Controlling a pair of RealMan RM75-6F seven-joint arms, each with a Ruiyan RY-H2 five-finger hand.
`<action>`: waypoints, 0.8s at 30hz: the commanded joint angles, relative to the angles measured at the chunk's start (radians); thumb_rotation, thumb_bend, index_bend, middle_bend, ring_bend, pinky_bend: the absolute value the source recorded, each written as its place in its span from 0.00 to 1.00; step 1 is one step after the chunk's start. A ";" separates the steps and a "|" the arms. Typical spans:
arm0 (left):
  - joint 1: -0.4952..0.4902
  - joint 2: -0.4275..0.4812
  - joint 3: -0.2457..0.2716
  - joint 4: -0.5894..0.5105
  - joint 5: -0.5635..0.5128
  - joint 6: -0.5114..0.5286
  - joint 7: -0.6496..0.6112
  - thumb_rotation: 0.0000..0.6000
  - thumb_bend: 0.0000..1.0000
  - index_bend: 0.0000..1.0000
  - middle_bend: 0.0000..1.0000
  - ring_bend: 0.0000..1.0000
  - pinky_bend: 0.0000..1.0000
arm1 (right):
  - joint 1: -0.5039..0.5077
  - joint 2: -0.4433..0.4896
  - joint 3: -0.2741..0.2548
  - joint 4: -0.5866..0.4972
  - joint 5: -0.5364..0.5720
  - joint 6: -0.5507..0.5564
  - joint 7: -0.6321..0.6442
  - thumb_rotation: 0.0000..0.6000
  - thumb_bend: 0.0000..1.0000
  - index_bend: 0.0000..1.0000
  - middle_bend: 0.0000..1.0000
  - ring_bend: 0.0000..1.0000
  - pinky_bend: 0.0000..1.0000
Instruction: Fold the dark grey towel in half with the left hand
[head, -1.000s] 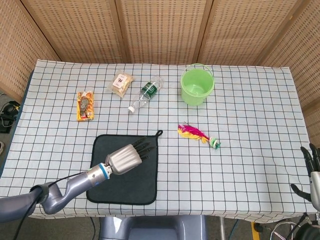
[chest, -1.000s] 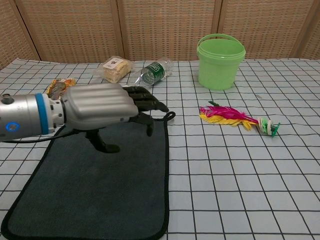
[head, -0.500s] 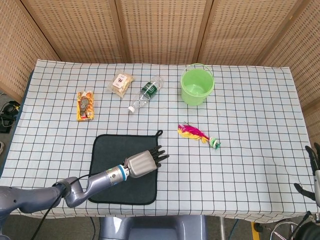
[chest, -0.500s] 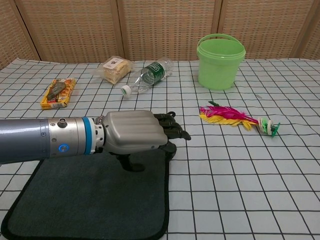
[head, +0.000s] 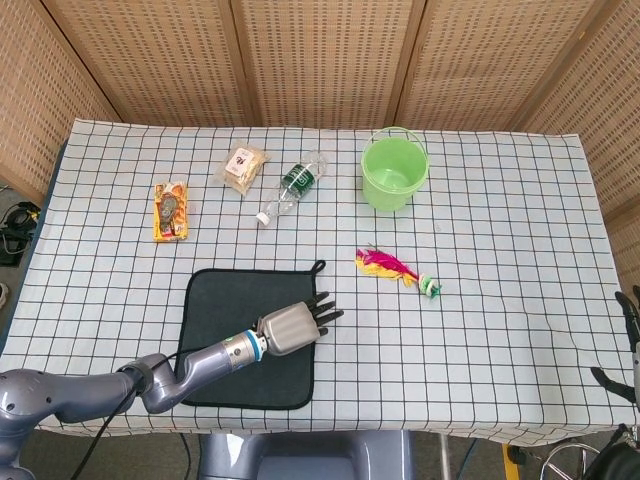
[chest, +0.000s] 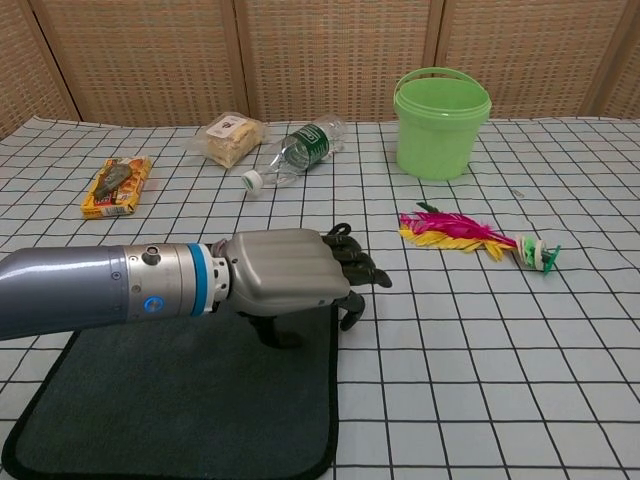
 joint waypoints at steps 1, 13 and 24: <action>-0.009 -0.009 0.001 0.006 -0.009 -0.005 0.009 1.00 0.36 0.35 0.00 0.00 0.00 | -0.002 0.002 0.001 0.001 0.003 0.002 0.004 1.00 0.00 0.00 0.00 0.00 0.00; -0.025 -0.037 0.007 0.025 -0.056 -0.007 0.048 1.00 0.37 0.40 0.00 0.00 0.00 | -0.004 0.013 0.001 -0.001 0.003 0.004 0.024 1.00 0.00 0.00 0.00 0.00 0.00; -0.021 -0.035 0.014 0.024 -0.078 0.023 0.060 1.00 0.37 0.57 0.00 0.00 0.00 | -0.006 0.014 -0.002 -0.001 -0.004 0.008 0.031 1.00 0.00 0.00 0.00 0.00 0.00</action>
